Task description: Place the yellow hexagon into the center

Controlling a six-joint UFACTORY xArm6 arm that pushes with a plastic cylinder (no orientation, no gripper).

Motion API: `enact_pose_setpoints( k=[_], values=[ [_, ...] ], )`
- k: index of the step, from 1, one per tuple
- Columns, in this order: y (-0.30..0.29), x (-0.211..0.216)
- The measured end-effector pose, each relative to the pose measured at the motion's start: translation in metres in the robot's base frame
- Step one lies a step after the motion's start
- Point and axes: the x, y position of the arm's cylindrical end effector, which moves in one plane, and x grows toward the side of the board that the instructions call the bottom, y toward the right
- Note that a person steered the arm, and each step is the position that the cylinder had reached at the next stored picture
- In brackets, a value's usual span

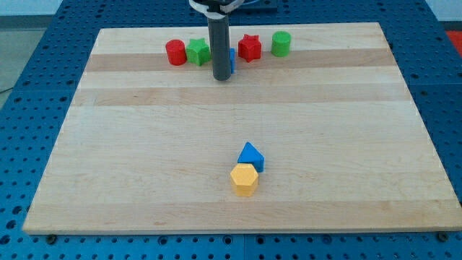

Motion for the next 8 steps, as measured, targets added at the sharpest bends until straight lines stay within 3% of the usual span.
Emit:
enact_pose_setpoints(
  k=[1, 2, 3, 4, 5, 6, 8],
  values=[
    [0.009, 0.040],
    [0.093, 0.065],
    [0.167, 0.111],
    [0.178, 0.184],
    [0.131, 0.239],
    [0.049, 0.239],
    [-0.045, 0.179]
  ],
)
